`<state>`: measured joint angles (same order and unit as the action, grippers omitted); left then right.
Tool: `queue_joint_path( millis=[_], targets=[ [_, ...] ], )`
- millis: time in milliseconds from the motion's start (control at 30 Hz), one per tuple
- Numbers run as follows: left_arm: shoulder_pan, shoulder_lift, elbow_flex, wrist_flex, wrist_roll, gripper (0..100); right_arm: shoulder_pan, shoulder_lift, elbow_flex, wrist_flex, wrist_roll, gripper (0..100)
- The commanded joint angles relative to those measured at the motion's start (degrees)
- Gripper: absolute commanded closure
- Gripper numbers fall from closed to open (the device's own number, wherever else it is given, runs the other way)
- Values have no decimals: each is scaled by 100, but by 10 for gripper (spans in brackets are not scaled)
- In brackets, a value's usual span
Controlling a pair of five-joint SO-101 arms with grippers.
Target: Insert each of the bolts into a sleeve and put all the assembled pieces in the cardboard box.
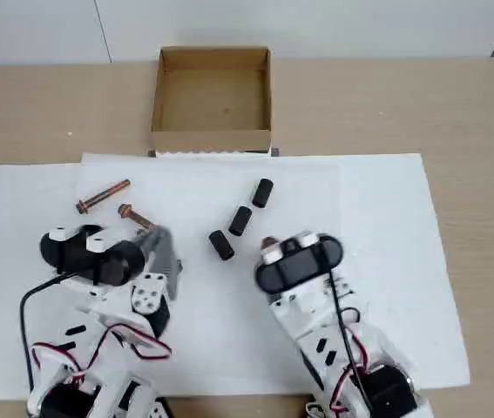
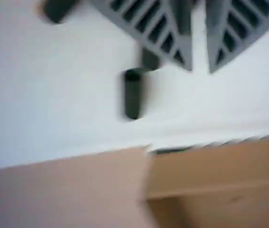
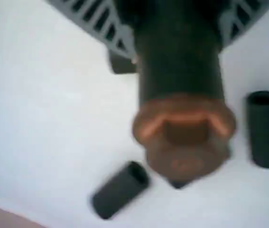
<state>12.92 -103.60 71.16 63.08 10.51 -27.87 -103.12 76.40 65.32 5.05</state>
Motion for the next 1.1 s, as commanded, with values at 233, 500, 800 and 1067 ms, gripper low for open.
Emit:
queue_joint_path(
  millis=[233,500,800,1067],
  targets=[
    [-1442,-62,1147,79,-879,994,927,22,-404,-101,-967,995],
    [-1442,-62,1780,79,-879,994,927,822,-1143,-101,-1116,995],
    [-1424,-62,2044,62,-888,994,927,3899,-3226,-699,-1398,995],
    [-1433,-62,2132,44,-888,994,936,6211,-4571,-1675,-1371,995]
  ],
)
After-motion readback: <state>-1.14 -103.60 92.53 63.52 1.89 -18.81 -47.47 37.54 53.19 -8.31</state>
